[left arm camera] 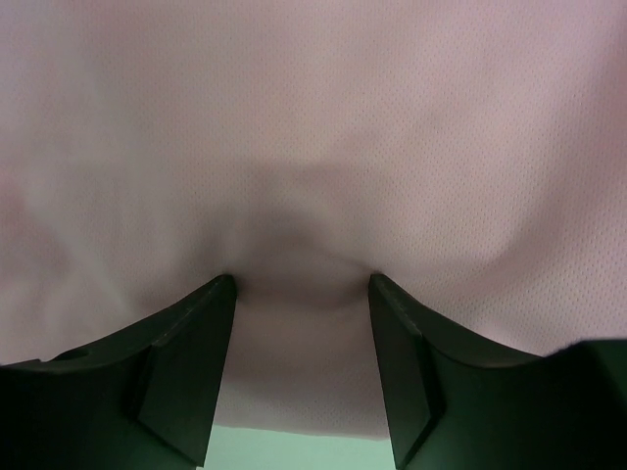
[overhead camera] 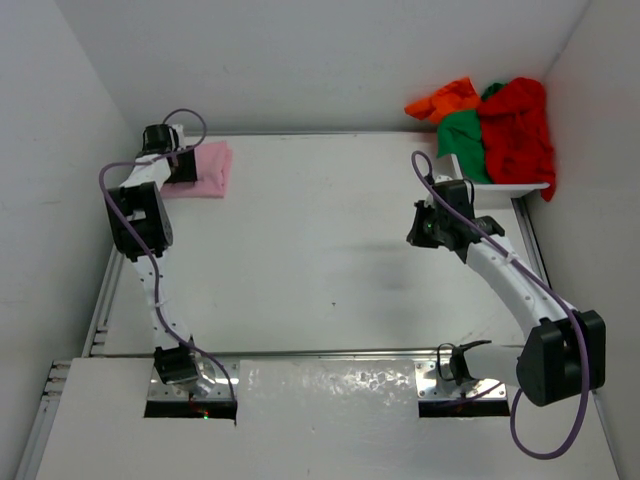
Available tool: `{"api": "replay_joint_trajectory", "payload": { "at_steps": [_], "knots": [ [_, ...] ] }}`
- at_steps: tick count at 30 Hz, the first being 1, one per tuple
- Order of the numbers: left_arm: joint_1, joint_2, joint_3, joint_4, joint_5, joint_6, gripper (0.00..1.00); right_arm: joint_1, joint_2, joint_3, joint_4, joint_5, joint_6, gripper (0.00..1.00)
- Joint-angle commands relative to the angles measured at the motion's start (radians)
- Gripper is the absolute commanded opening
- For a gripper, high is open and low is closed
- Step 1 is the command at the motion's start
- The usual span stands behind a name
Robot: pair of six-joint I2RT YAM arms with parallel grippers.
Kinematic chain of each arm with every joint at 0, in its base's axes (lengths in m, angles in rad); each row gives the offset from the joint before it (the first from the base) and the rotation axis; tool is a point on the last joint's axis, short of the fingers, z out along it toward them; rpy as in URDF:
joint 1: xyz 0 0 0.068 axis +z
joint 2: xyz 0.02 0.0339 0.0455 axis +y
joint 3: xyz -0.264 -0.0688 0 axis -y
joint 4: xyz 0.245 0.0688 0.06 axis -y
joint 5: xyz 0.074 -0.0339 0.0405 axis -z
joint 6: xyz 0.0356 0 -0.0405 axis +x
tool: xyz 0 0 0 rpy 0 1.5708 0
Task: Fold and stack the t-shirts
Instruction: Put the neatly folded tshirt into the corner of the board with the left arm
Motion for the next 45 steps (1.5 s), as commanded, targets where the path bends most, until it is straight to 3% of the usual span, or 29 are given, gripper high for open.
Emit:
{"api": "replay_joint_trajectory", "payload": {
  "at_steps": [1,6,13,16,17,18,23,27,30,31,33,35,36,38,40,44,45],
  "knots": [
    [-0.002,0.08,0.062,0.028,0.011,-0.068,0.55,-0.007,-0.006,0.048,-0.018,0.024,-0.015,0.04],
    [0.0,0.123,0.137,0.049,0.01,-0.013,0.54,-0.007,-0.008,0.051,-0.031,0.024,-0.012,0.04],
    [0.003,0.062,0.061,0.106,0.014,0.036,0.59,-0.007,0.011,0.075,-0.029,0.024,-0.019,0.04],
    [0.004,0.013,0.039,0.112,0.013,0.027,0.77,-0.007,0.021,0.089,-0.029,0.024,-0.028,0.04],
    [0.012,0.005,0.051,0.099,0.02,0.01,0.91,-0.007,0.023,0.095,-0.031,0.024,-0.031,0.04],
    [0.015,-0.009,0.086,0.071,0.042,0.001,0.98,-0.007,0.024,0.106,-0.031,0.024,-0.034,0.04],
    [0.018,-0.084,0.154,0.039,0.031,0.002,1.0,-0.014,0.02,0.18,-0.047,0.02,-0.076,0.06],
    [0.015,-0.206,0.163,0.005,0.037,0.022,1.0,-0.057,0.026,0.346,-0.116,0.009,-0.133,0.18],
    [0.012,-0.326,0.154,-0.082,0.084,0.045,1.0,-0.092,0.029,0.445,-0.179,0.01,-0.192,0.32],
    [0.01,-0.36,0.145,-0.102,0.106,0.073,1.0,-0.103,0.021,0.459,-0.205,0.024,-0.22,0.41],
    [0.001,-0.472,0.085,-0.162,0.167,0.108,0.99,-0.117,0.009,0.465,-0.216,0.045,-0.241,0.52],
    [-0.011,-0.59,-0.029,-0.196,0.224,0.183,1.0,-0.19,-0.008,0.454,-0.207,0.09,-0.255,0.71],
    [-0.011,-0.627,-0.068,-0.208,0.237,0.183,1.0,-0.191,-0.005,0.459,-0.207,0.084,-0.255,0.71],
    [-0.022,-0.72,-0.178,-0.239,0.247,0.249,1.0,-0.325,0.049,0.5,-0.164,0.031,-0.242,0.74],
    [-0.023,-0.767,-0.237,-0.289,0.241,0.292,1.0,-0.425,0.133,0.572,-0.164,-0.08,-0.207,0.73],
    [-0.023,-0.868,-0.399,-0.325,0.201,0.335,1.0,-0.458,0.4,0.877,-0.238,-0.017,-0.223,0.27],
    [-0.023,-0.909,-0.471,-0.32,0.182,0.344,1.0,-0.461,0.496,0.916,-0.238,0.004,-0.222,0.21]
  ]
}}
